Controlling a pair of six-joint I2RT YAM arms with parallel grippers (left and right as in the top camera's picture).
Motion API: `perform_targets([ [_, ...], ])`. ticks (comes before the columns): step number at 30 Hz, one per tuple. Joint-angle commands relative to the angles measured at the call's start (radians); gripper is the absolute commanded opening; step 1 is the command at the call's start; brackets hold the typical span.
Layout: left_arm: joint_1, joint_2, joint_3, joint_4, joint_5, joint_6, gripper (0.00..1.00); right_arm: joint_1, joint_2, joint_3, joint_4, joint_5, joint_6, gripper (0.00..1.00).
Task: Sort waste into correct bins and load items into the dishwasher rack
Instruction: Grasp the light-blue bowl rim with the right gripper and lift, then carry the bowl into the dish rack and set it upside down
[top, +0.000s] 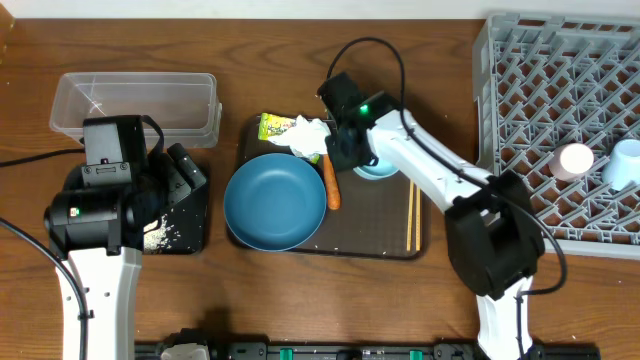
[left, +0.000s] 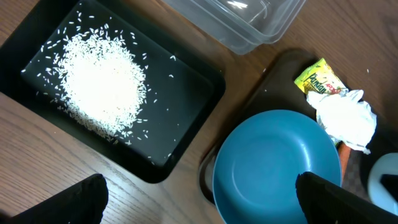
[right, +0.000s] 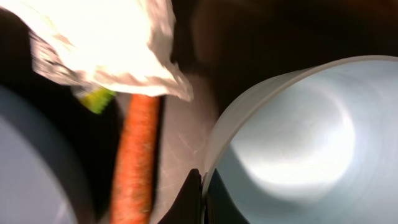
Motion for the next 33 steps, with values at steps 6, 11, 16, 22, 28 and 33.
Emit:
perform_targets([
  [6,0.006,0.001,0.016,-0.002,-0.008,-0.009,0.99,-0.160,-0.162,0.060,0.024,-0.190,-0.095,0.01],
  [11,0.006,0.001,0.016,-0.002,-0.008,-0.009,0.99,-0.317,-0.208,0.060,0.082,-0.402,-0.154,0.01],
  [16,0.006,0.001,0.016,-0.002,-0.008,-0.009,0.99,-0.507,-0.214,0.060,0.164,-0.637,-0.163,0.01],
  [22,0.006,0.001,0.016,-0.002,-0.008,-0.009,0.99,-0.697,-0.214,0.060,0.254,-0.841,-0.161,0.01],
  [28,0.006,0.001,0.016,-0.002,-0.008,-0.009,0.99,-0.822,-0.212,0.060,0.332,-0.863,-0.135,0.01],
  [33,0.006,0.001,0.016,-0.002,-0.008,-0.009,0.99,-0.882,-0.210,0.059,0.439,-0.851,-0.135,0.01],
])
